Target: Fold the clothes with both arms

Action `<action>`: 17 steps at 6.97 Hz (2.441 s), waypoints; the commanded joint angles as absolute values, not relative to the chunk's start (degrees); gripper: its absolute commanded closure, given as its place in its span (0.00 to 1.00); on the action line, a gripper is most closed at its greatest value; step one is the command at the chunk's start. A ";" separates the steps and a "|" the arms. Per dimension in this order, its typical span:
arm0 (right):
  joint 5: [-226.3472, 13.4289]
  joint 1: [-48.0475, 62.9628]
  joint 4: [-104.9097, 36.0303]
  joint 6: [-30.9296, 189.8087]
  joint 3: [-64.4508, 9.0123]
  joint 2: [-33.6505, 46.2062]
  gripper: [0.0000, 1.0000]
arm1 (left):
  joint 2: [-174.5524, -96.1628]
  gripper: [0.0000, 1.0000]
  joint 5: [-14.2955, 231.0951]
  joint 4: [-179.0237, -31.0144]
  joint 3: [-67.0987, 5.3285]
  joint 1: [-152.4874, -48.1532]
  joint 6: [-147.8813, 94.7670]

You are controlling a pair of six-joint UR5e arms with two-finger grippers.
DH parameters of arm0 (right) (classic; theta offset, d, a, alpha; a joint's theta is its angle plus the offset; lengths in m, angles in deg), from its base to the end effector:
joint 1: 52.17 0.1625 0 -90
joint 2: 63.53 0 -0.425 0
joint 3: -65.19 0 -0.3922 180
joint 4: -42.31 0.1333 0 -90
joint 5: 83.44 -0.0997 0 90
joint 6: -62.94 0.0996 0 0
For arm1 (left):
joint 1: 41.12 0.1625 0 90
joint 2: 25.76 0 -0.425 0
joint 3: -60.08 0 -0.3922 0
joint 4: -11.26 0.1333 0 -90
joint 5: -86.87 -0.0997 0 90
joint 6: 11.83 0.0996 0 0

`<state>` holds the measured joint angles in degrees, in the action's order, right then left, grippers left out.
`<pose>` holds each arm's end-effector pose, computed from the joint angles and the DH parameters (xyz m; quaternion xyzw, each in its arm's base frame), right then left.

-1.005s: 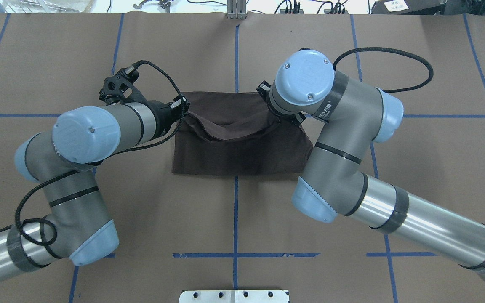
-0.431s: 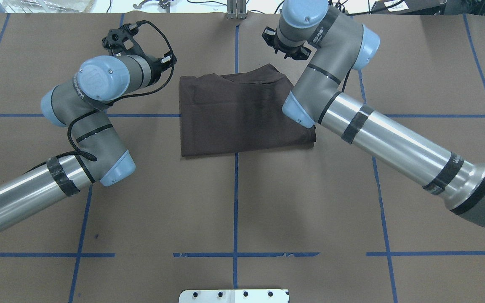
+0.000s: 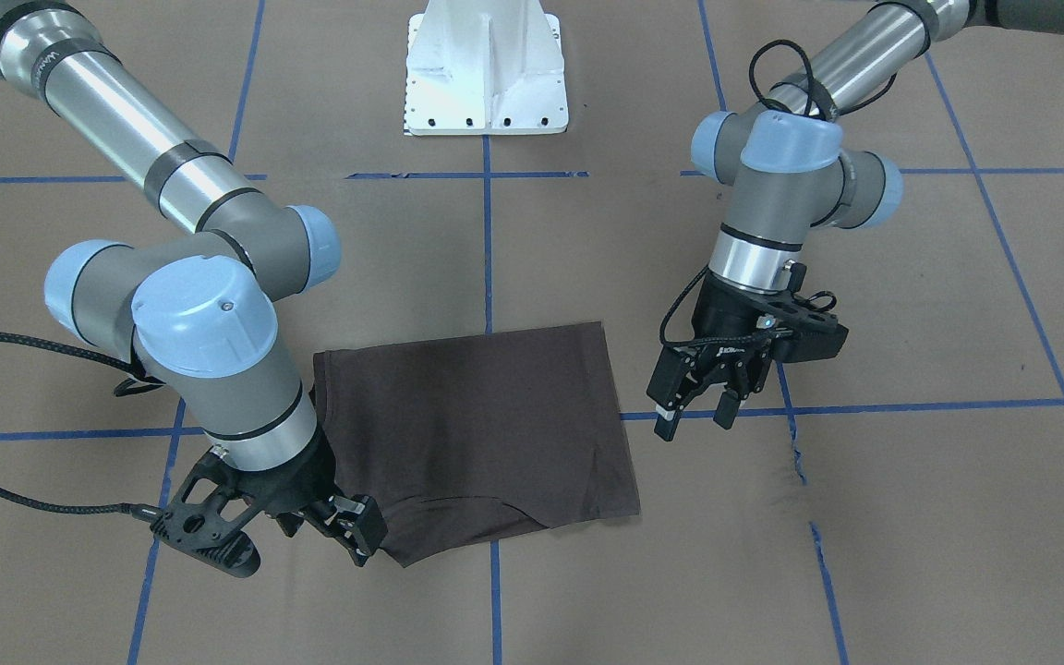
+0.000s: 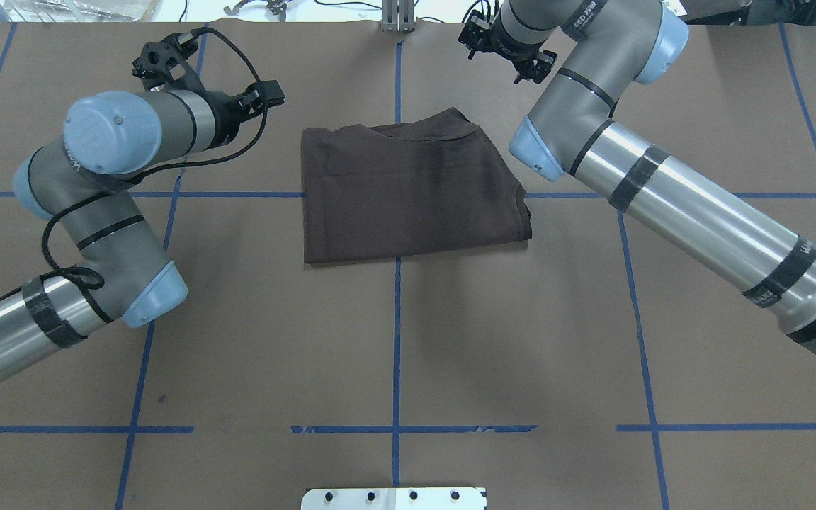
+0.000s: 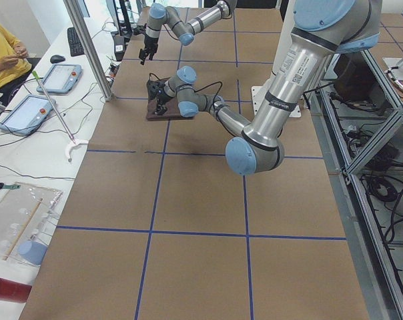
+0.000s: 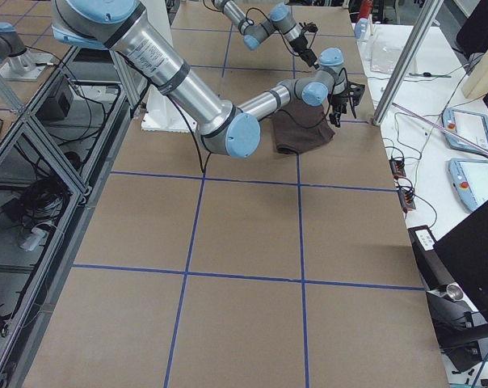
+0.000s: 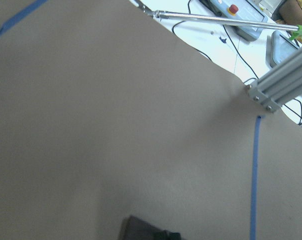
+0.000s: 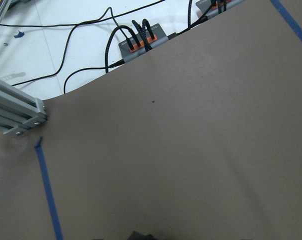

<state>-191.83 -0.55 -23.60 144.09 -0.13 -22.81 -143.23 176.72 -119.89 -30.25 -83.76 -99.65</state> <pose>-0.4265 -0.7025 0.2640 0.0791 -0.4249 0.2666 0.8615 0.4037 -0.5533 0.2994 0.2168 0.5229 -0.2858 0.7733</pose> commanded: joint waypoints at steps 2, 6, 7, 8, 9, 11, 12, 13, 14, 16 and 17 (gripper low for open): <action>-198.61 8.95 -23.08 118.33 -10.46 -4.53 0.00 | -125.68 0.00 190.26 -120.13 -44.37 -87.15 -78.84; -213.15 32.94 -28.86 80.24 -13.64 8.33 0.00 | -112.98 0.00 222.34 -118.74 -44.69 -117.87 -33.38; -217.17 36.73 -33.15 77.56 -16.61 11.06 0.00 | -111.04 0.00 226.22 -117.86 -44.59 -125.51 -26.66; -219.47 38.77 -37.19 76.40 -22.82 17.61 0.00 | -111.71 0.00 224.87 -112.63 -42.51 -126.46 -22.76; -219.14 37.49 -37.41 76.04 -26.79 22.81 0.00 | -113.63 0.00 222.68 -104.57 -40.48 -126.99 -14.29; -218.79 35.46 -45.96 67.13 -26.92 22.96 0.00 | -114.87 0.00 221.00 -82.86 -41.95 -127.96 -5.34; -216.44 33.63 -48.81 60.72 -26.92 23.65 0.00 | -115.23 0.00 220.55 -81.30 -41.00 -128.66 -5.06; -211.46 31.08 -52.23 59.87 -27.10 23.22 0.00 | -114.10 0.00 220.64 -81.20 -41.51 -129.53 -5.06; -211.41 31.06 -53.74 59.78 -27.62 23.83 0.00 | -110.96 0.00 219.94 -81.46 -40.82 -129.19 -5.32; -211.76 30.97 -52.18 60.56 -29.03 26.12 0.00 | -108.40 0.00 218.88 -81.73 -40.11 -129.19 -5.23; -211.84 30.62 -52.18 60.57 -28.42 26.81 0.00 | -107.86 0.00 218.62 -81.12 -41.07 -129.10 -5.50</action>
